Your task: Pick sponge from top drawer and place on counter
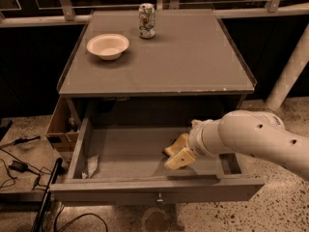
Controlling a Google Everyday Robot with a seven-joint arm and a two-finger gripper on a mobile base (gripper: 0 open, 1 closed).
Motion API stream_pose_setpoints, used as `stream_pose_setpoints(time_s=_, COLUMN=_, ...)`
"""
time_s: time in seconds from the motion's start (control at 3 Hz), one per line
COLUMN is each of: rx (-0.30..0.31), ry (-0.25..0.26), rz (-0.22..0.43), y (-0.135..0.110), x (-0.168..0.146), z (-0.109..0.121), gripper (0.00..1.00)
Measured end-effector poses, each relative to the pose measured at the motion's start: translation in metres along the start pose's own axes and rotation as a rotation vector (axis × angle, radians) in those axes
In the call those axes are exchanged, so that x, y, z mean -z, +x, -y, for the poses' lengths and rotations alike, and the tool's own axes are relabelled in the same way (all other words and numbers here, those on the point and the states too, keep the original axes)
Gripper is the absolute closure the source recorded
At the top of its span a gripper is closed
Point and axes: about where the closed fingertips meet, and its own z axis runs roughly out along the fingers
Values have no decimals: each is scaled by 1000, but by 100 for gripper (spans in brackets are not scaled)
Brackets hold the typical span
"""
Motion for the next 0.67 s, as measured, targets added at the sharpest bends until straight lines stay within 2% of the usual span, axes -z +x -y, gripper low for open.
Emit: stream_pose_setpoints(time_s=0.67, rx=-46, ry=21, rz=69, y=8, x=-26, z=5, gripper=1)
